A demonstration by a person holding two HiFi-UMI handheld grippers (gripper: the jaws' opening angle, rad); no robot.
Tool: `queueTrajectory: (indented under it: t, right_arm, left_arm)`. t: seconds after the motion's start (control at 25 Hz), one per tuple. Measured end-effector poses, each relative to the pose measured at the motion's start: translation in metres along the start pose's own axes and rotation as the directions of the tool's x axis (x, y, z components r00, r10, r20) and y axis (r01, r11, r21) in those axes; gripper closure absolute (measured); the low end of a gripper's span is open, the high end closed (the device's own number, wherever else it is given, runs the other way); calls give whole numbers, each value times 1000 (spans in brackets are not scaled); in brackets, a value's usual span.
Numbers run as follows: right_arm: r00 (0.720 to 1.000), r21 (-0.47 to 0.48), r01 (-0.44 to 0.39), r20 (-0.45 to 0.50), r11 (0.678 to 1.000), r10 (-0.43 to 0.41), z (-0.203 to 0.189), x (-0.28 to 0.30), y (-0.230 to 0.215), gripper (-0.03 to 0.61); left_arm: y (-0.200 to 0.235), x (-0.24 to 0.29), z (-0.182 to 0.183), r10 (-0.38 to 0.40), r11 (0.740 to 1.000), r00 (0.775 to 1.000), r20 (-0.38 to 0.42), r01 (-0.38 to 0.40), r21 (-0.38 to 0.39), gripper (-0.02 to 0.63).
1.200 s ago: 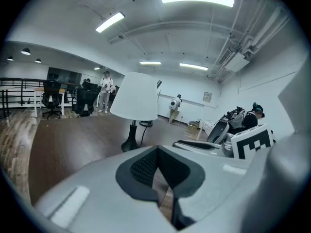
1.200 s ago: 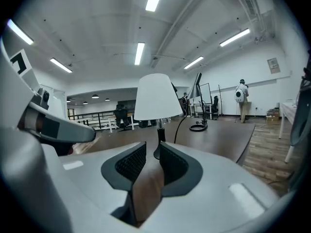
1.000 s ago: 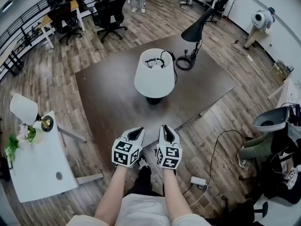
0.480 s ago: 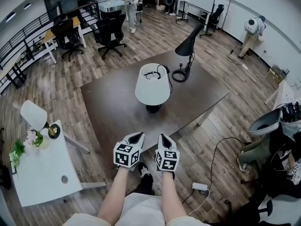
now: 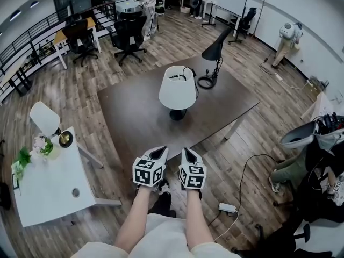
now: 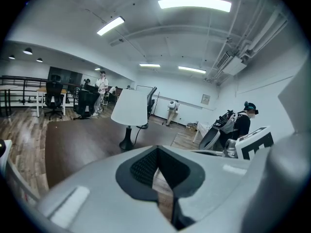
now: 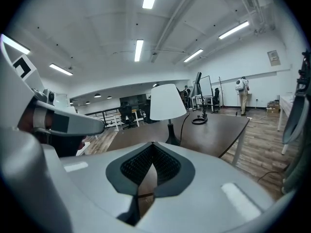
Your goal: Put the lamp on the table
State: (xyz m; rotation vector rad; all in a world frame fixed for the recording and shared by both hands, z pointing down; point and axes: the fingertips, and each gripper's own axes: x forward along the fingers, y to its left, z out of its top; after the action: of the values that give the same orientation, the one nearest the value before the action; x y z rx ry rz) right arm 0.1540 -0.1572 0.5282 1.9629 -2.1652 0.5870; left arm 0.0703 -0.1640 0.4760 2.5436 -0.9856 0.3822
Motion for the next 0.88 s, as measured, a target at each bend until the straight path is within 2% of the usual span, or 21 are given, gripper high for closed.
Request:
queueTrajectory:
  t: [0.48, 0.88]
  right_arm:
    - [1000, -39, 6, 21, 999, -5, 2, -31, 19, 552]
    - [1000, -60, 11, 10, 998, -10, -2, -39, 25, 553]
  left_arm:
    - [-9, -44, 4, 19, 1000, 998, 55, -21, 22, 614]
    - [-12, -55, 8, 21, 999, 997, 77, -23, 27, 614]
